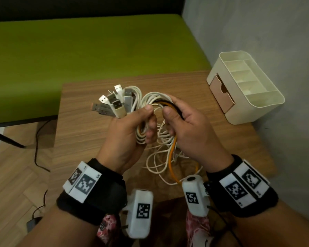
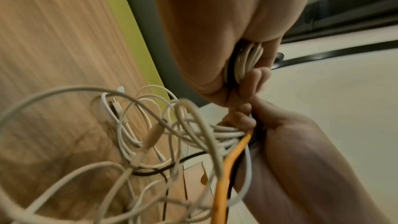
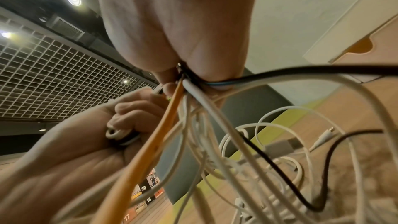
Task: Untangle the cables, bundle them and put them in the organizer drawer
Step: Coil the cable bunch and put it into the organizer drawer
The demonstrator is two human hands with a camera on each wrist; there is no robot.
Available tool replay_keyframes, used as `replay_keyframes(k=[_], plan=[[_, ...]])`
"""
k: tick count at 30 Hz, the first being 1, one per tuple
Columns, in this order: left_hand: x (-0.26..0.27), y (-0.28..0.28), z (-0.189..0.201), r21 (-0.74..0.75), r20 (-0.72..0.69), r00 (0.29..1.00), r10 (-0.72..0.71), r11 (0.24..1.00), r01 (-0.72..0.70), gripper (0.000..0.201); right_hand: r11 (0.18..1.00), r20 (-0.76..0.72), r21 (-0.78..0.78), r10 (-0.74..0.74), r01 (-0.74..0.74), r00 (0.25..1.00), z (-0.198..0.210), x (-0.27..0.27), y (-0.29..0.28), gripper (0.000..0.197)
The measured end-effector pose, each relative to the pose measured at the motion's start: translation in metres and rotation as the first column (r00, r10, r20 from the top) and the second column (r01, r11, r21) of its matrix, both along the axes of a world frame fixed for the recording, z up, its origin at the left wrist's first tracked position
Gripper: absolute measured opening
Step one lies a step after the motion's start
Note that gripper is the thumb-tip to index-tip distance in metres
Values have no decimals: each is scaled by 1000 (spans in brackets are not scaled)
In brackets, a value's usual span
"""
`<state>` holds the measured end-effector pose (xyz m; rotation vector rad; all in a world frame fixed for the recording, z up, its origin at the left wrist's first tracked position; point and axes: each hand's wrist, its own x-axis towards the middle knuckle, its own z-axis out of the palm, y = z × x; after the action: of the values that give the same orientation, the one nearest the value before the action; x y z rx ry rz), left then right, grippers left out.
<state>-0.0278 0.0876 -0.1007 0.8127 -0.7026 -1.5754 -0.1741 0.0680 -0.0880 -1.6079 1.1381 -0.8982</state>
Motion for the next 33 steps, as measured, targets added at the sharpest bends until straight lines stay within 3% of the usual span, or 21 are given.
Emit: replay_keyframes(k=[1, 5, 10, 13, 16, 20, 26, 29, 33], plan=[[-4, 1, -1, 17, 12, 1000, 5, 1000, -5, 13, 1000, -19, 3, -26, 26, 999, 0, 1, 1, 34], [-12, 4, -3, 61, 46, 998, -30, 998, 27, 31, 998, -20, 47, -35, 36, 999, 5, -2, 3, 42], [-8, 1, -2, 85, 76, 997, -19, 996, 12, 20, 995, 87, 99, -36, 27, 996, 6, -10, -4, 52], [-10, 2, -4, 75, 141, 990, -15, 997, 4, 30, 996, 9, 62, -71, 70, 997, 4, -12, -2, 44], [-16, 4, -8, 110, 216, 974, -65, 993, 41, 24, 993, -29, -15, -116, 116, 993, 6, -10, 0, 39], [-26, 9, -8, 167, 213, 973, -93, 984, 58, 21, 988, 70, 60, -146, 142, 987, 8, -3, 5, 38], [-16, 5, -6, 176, 246, 962, -116, 982, 74, 31, 988, -47, 88, -123, 126, 991, 3, 1, 8, 37], [-7, 5, -2, 156, 352, 926, -139, 984, 89, 31, 989, -89, 101, -96, 105, 991, 3, -3, 6, 34], [4, 6, 6, 49, 553, 825, -116, 993, 107, 28, 994, -113, 82, -65, 75, 991, 8, -3, 7, 33]])
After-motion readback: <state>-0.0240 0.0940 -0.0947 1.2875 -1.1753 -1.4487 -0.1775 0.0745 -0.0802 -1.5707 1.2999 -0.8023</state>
